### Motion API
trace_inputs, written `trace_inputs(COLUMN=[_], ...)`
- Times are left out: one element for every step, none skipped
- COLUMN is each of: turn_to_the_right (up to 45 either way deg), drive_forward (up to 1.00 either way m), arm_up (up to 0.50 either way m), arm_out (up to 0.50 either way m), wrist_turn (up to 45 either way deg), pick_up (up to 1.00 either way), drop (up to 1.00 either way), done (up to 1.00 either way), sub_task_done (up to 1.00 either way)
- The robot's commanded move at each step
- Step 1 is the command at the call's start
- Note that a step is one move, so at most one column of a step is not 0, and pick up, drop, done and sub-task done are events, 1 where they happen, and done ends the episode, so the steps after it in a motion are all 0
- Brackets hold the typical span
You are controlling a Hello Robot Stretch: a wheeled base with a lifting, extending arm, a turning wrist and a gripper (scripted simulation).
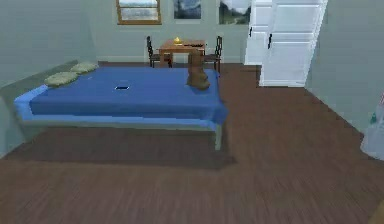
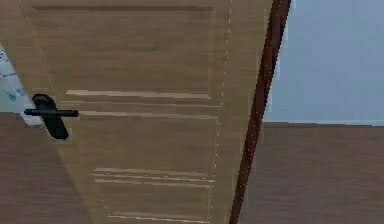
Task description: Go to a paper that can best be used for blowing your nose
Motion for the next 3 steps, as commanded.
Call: trace_inputs(turn_to_the_right=[0.0,45.0,0.0], drive_forward=[0.85,0.0,1.0], arm_up=[0.0,0.0,0.0], arm_out=[0.0,0.0,0.0], wrist_turn=[0.0,0.0,0.0], pick_up=[0.0,0.0,0.0], drop=[0.0,0.0,0.0], done=[0.0,0.0,0.0], sub_task_done=[0.0,0.0,0.0])
